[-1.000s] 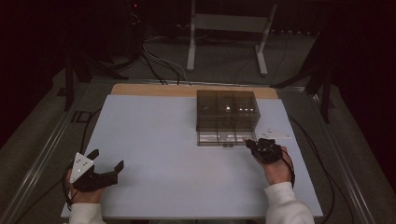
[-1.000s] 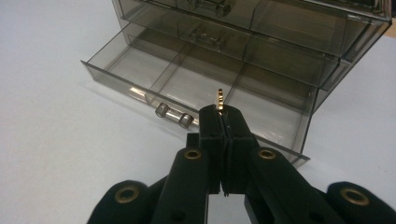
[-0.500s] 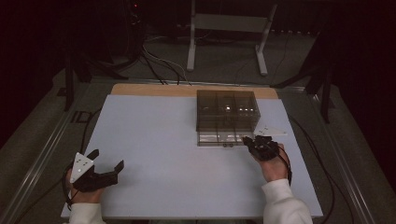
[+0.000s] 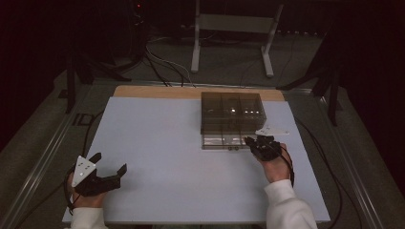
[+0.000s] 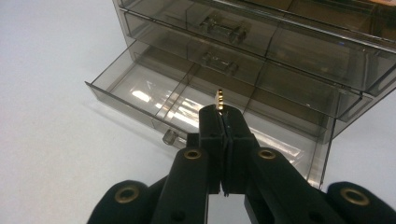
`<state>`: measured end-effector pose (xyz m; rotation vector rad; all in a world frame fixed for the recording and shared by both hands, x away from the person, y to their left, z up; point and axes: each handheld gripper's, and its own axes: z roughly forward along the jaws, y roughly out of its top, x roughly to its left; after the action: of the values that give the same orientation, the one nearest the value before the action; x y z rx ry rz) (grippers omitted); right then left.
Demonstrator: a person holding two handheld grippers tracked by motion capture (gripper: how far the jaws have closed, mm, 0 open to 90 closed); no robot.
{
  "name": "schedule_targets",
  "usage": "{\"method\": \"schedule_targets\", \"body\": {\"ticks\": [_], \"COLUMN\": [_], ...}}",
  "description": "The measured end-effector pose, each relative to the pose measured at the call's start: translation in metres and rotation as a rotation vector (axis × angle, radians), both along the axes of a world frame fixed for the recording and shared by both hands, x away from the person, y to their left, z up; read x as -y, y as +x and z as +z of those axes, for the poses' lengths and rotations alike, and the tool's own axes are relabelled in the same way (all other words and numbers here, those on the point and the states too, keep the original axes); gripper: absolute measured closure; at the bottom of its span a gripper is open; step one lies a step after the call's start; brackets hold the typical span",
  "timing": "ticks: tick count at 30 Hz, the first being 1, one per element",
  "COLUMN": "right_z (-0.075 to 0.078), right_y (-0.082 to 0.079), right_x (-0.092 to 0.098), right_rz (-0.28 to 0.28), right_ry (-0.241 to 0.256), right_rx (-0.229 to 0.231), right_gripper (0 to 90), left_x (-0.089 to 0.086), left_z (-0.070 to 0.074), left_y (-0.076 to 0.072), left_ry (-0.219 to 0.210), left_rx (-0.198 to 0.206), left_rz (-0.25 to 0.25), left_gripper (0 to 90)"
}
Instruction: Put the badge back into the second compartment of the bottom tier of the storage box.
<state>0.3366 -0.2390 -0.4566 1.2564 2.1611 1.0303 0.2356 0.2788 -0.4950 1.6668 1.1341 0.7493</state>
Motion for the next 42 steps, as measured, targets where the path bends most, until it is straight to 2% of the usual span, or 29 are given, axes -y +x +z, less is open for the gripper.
{"method": "schedule_targets", "body": {"ticks": [42], "right_z": [-0.005], "right_y": [0.023], "right_x": [-0.020], "right_rz": [0.000], "right_ry": [0.053], "right_rx": [-0.013], "right_gripper": [89.1], "left_x": [-0.001], "left_z": [0.000], "left_y": [0.000], "left_ry": [0.000], "left_rx": [0.001], "left_rz": [0.001], "left_gripper": [0.4]}}
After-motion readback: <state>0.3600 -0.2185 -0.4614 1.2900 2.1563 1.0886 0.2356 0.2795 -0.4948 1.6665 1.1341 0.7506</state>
